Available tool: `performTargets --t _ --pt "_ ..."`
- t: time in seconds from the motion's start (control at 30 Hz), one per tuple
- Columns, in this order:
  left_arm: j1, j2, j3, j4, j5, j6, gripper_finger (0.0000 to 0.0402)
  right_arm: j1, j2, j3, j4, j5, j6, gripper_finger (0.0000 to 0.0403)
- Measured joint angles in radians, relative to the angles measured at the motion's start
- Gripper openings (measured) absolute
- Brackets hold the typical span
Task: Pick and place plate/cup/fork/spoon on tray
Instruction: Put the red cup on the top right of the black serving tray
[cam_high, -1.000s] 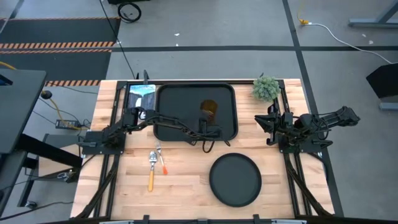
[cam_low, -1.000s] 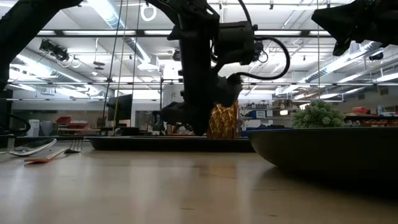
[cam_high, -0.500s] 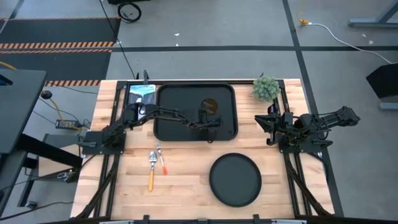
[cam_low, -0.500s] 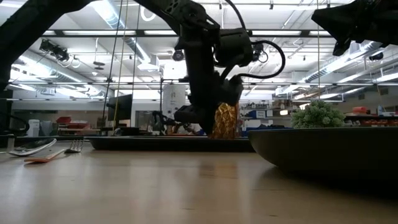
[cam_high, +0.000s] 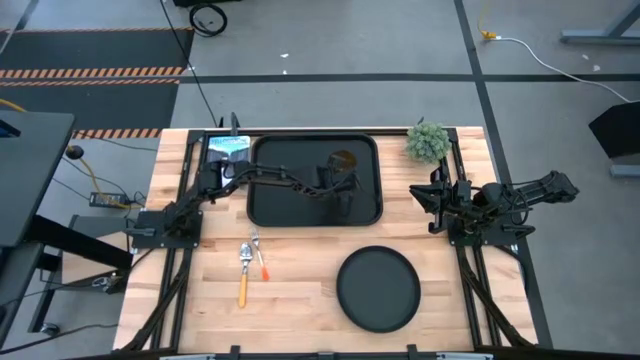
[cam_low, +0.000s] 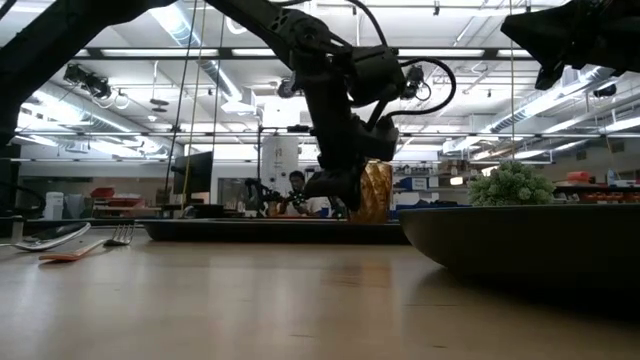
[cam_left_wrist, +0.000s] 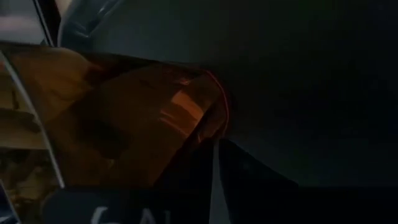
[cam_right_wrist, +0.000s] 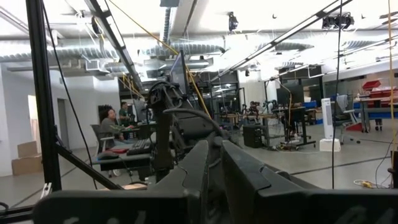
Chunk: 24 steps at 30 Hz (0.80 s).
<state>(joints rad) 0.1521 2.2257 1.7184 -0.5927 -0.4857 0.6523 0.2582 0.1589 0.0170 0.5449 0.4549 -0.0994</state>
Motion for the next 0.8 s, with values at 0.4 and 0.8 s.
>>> performTargets --t 0.4,0.8 --pt "0.051 0.0 0.0 0.101 0.045 0.062 0.0034 0.0 0.0 0.0 0.0 0.0 0.0 0.005" --pt "0.098 0.0 0.0 0.144 0.1 0.067 0.0034 0.0 0.0 0.0 0.001 0.0 -0.005 0.005"
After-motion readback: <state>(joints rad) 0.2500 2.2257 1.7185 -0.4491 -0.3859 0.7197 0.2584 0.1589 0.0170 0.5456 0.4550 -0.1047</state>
